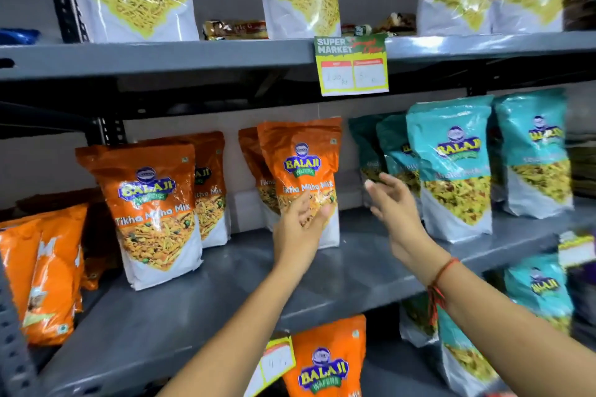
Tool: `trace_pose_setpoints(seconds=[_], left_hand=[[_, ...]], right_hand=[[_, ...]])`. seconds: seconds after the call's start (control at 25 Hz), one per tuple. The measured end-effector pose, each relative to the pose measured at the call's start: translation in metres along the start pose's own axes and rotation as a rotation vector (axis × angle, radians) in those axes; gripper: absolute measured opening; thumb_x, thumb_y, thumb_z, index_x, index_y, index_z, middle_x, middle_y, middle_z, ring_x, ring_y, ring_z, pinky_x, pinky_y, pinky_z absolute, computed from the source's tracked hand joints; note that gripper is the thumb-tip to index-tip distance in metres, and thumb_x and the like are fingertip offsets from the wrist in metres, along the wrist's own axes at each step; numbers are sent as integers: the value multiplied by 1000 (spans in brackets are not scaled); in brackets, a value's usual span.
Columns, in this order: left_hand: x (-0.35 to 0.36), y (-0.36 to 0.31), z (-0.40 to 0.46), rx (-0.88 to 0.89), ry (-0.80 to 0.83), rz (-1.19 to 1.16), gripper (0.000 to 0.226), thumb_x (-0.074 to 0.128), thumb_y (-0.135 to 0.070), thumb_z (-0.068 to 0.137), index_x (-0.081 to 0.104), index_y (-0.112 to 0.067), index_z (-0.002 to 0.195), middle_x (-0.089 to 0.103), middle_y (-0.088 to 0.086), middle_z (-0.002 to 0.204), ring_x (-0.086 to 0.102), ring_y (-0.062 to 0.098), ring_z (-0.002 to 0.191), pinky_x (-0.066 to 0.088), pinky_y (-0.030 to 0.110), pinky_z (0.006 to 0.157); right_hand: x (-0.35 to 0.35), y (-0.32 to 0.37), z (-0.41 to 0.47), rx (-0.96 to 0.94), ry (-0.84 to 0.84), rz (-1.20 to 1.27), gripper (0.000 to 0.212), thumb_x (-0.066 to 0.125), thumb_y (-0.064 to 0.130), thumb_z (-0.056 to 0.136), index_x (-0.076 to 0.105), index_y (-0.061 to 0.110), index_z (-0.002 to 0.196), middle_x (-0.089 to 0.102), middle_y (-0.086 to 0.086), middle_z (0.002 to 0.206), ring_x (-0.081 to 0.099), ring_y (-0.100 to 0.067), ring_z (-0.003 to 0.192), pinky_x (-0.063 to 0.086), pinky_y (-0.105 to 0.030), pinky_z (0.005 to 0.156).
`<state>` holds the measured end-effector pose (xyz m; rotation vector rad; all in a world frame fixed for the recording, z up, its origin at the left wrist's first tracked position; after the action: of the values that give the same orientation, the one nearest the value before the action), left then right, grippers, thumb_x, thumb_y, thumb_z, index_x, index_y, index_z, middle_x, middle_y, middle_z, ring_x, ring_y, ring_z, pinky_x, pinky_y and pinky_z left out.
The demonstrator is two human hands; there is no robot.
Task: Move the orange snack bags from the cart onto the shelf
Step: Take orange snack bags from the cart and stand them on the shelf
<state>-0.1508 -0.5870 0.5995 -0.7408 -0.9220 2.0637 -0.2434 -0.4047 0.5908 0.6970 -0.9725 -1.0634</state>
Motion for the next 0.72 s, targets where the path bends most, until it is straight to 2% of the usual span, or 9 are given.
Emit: trace_pose_setpoints(seconds=[0.08, 0.24, 0.32, 0.4, 0.52, 0.6, 0.68, 0.72], left_hand=[[23, -26, -28, 15, 23, -163, 48, 69, -34, 83, 56, -23, 128, 66, 2, 123, 65, 3, 100, 52, 30, 95], [106, -58, -94, 13, 193, -438, 43, 68, -14, 84, 57, -9, 125, 64, 3, 115, 63, -17, 83, 50, 8, 81], [148, -71, -121, -4, 272, -542, 41, 65, -9, 86, 56, -5, 126, 63, 3, 112, 62, -17, 82, 49, 6, 79], [196, -81, -156, -44, 361, -617, 39, 64, -8, 86, 56, -7, 125, 63, 4, 111, 64, -9, 86, 50, 9, 81], [281, -79, -231, -128, 561, -619, 39, 64, -9, 87, 57, -6, 125, 66, 11, 115, 64, 10, 96, 50, 15, 86], [332, -58, -291, -211, 732, -570, 40, 66, -8, 85, 57, -5, 124, 65, 10, 114, 62, 9, 95, 50, 13, 82], [393, -24, -358, -274, 949, -430, 43, 70, -5, 81, 58, -8, 123, 65, 12, 112, 61, 12, 93, 49, 16, 81], [422, -5, -389, -276, 1059, -334, 45, 72, -5, 79, 60, -11, 121, 67, 12, 109, 61, 14, 92, 49, 13, 77]], right_hand=[[-19, 34, -34, -65, -109, 49, 44, 67, 23, 90, 53, 16, 131, 57, -5, 121, 57, -17, 115, 45, -34, 98], [-84, 79, -106, -153, -270, 36, 40, 66, 16, 91, 54, 13, 129, 60, -1, 112, 60, -9, 99, 47, -24, 89], [-118, 91, -135, -175, -311, 7, 41, 65, 10, 92, 53, 9, 131, 61, 0, 110, 60, -3, 91, 49, -13, 78], [-166, 105, -167, -209, -387, -86, 40, 64, 7, 91, 53, 9, 130, 60, -1, 111, 60, 0, 90, 50, -10, 75], [-267, 114, -220, -196, -525, -181, 36, 64, 7, 91, 55, 14, 125, 62, -3, 111, 63, -1, 90, 49, -13, 78], [-340, 110, -259, -146, -631, -234, 34, 66, 9, 90, 57, 17, 122, 63, -7, 116, 63, -10, 101, 48, -25, 88], [-416, 85, -303, -16, -698, -312, 30, 67, 10, 89, 61, 20, 117, 64, -8, 114, 61, -16, 99, 46, -29, 85], [-450, 65, -325, 70, -712, -345, 28, 67, 8, 88, 63, 20, 113, 65, -10, 110, 61, -18, 96, 45, -28, 82]])
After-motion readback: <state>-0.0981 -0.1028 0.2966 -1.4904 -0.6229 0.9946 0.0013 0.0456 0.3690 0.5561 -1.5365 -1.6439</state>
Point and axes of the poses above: each hand's wrist, its own z-axis towards the middle knuckle, its own x-axis out of the palm, y = z × x, the point moved 8 cm from there along z, towards the middle knuckle
